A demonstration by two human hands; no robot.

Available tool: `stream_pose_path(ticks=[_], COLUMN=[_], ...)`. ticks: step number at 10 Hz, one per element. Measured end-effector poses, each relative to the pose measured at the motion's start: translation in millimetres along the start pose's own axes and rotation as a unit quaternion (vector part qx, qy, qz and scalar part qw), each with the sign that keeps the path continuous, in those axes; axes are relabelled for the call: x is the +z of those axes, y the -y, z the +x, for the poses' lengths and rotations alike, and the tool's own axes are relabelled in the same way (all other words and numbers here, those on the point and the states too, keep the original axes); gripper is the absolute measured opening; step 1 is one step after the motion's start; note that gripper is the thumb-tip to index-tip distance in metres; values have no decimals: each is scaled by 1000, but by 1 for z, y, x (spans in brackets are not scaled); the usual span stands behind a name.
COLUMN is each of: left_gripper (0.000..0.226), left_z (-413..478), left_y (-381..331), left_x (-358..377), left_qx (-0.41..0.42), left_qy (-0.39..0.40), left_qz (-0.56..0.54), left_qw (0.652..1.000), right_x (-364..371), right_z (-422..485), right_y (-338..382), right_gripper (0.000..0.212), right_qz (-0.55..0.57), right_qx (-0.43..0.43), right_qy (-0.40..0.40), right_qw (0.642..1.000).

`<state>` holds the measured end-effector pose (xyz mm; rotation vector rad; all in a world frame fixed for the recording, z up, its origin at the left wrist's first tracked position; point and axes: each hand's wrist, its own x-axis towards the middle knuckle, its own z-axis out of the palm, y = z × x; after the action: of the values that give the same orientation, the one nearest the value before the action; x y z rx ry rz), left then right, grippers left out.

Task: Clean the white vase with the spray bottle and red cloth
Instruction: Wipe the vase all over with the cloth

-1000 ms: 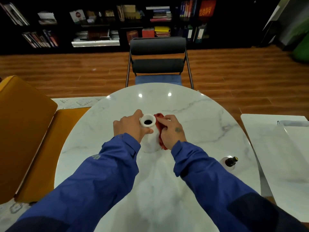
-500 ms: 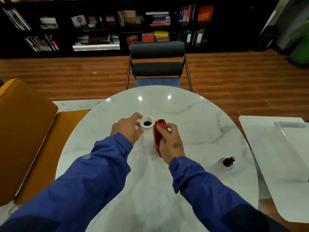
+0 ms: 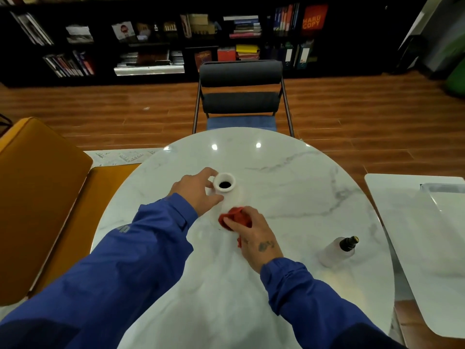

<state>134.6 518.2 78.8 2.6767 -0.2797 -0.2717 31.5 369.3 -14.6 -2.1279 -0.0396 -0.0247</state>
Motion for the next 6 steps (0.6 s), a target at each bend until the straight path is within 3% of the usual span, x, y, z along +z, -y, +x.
stream_pose_path(ticks=[1, 2, 3, 4, 5, 6], left_gripper=[78, 69, 58, 56, 52, 52], left_z=[6, 12, 14, 15, 13, 11], left_y=[-4, -7, -12, -15, -21, -27], left_x=[-7, -9, -8, -9, -7, -5], left_qx=[8, 45, 70, 72, 72, 62], left_qy=[43, 38, 30, 21, 5, -6], left_qz=[19, 56, 42, 58, 98, 148], left_qw=[999, 997, 996, 995, 993, 987], right_x=[-19, -30, -41, -47, -53, -34], right_z=[-10, -9, -3, 16, 38, 43], right_y=[-4, -7, -11, -16, -5, 4], right_gripper=[25, 38, 50, 51, 44, 30], right_qz=[-11, 73, 104, 104, 79, 122], right_qx=[-1, 110, 177, 247, 275, 309], right_qy=[17, -19, -103, -137, -68, 13], right_qw=[1000, 991, 973, 954, 956, 943])
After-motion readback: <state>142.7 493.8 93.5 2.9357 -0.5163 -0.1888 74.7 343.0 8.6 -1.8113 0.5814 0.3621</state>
